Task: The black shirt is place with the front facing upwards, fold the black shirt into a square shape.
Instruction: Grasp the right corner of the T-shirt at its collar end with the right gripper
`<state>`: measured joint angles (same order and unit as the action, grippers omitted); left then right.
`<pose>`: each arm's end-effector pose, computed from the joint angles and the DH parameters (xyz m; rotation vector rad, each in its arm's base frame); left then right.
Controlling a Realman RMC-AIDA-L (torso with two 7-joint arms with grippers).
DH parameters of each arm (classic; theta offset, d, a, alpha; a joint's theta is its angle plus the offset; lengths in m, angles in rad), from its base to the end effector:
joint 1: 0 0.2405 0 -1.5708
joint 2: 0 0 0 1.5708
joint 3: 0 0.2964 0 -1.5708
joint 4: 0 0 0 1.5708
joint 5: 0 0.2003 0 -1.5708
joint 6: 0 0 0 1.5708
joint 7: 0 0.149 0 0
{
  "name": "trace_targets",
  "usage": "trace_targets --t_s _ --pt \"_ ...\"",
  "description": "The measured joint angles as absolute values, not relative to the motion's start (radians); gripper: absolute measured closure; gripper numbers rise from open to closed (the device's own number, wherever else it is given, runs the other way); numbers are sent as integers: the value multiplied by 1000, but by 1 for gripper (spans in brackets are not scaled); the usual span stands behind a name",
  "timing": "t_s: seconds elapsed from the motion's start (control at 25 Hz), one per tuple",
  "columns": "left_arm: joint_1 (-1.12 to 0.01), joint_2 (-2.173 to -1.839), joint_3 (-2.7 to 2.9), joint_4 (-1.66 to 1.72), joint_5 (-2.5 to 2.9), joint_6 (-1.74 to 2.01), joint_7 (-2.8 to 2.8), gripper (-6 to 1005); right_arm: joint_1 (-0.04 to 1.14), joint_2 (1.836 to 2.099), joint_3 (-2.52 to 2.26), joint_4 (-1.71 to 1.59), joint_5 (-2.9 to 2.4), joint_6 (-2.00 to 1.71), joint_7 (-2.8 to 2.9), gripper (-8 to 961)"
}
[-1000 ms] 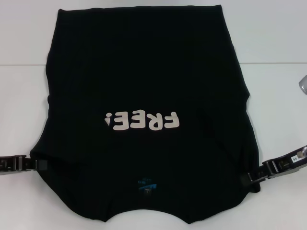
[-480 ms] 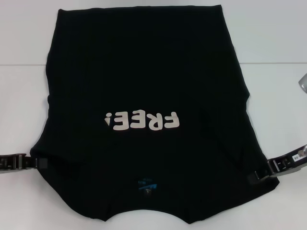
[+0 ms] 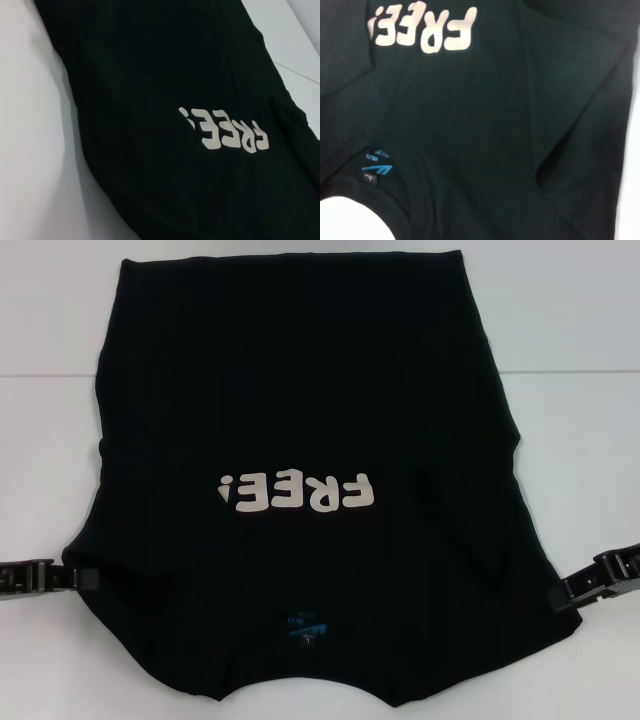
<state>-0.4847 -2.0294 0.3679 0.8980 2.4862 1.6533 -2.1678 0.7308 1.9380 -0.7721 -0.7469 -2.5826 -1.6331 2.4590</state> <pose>-0.3637 0.3169 0.0491 -2.2178 -1.6916 -0.3735 0.3003 0.3800 0.0266 -2.4096 1.7303 -0.1839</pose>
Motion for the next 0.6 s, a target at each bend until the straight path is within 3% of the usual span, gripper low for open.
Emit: trace_targets --t_s 0.36,0.6 --pt "-485 -2029 368 896 2481 1654 -2167 966 698 1936 -745 -753 -2586 -1615 2465 454" --pt "-485 -2031 368 896 2480 1653 -2167 967 678 1935 -696 -741 -2582 -1602 2465 227"
